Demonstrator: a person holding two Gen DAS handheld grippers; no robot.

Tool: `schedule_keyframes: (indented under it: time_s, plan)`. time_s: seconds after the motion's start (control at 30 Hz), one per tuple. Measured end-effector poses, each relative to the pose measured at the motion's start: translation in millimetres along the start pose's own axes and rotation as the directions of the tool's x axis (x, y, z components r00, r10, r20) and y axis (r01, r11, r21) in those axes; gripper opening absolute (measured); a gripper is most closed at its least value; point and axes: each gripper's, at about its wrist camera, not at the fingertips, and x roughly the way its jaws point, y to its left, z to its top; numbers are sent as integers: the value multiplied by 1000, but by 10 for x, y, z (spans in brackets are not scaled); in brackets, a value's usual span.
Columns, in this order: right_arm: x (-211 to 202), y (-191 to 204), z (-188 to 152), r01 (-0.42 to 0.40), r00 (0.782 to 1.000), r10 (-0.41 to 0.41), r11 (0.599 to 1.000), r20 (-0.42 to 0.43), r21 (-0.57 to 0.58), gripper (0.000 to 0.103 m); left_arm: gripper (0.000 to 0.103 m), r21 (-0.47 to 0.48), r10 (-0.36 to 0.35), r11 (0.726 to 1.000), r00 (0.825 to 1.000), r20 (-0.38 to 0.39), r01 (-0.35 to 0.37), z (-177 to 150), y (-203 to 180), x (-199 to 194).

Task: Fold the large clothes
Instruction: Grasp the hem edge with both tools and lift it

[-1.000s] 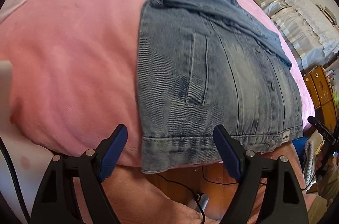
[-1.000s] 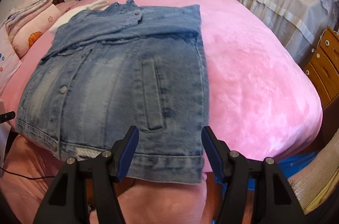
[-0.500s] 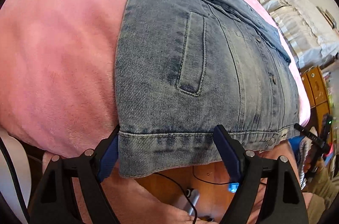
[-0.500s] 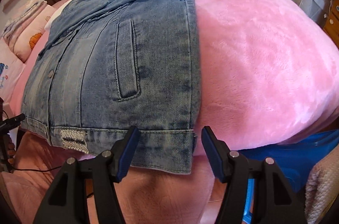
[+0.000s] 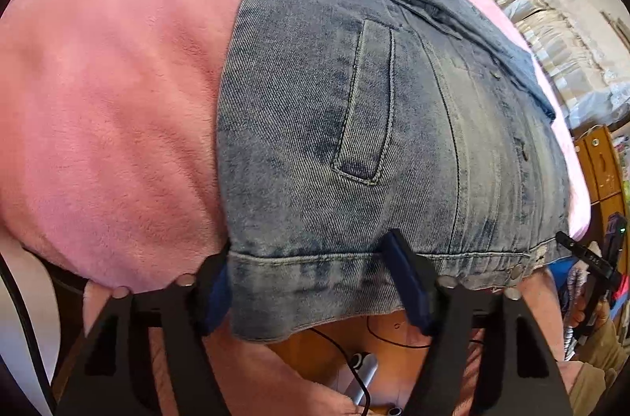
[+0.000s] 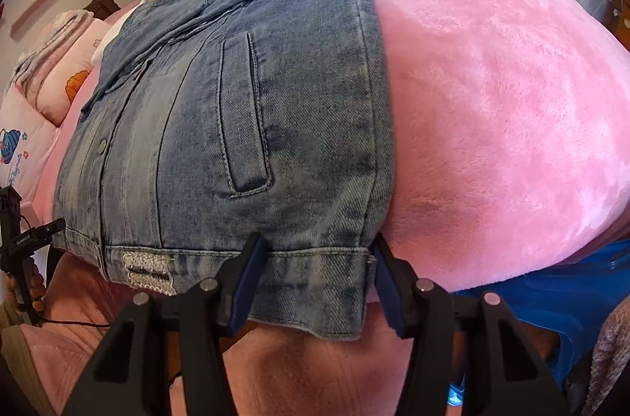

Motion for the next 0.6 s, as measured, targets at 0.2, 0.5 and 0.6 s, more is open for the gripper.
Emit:
schedule_keyframes:
  time_s: [0.2, 0.5, 0.6]
  plan:
    - [-49, 46, 59, 20, 1000, -20, 1000, -24, -16, 31, 13, 47, 74, 996, 997, -23, -73, 93, -227, -88]
    - [-605, 330, 254, -39, 996, 45, 996, 82, -78, 19, 12, -132, -173, 975, 984, 37, 177, 332, -228, -566]
    - [-798, 390, 440, -70, 988, 77, 996, 131, -63, 19, 12, -169, -244, 951, 964, 110, 260, 534, -297, -791]
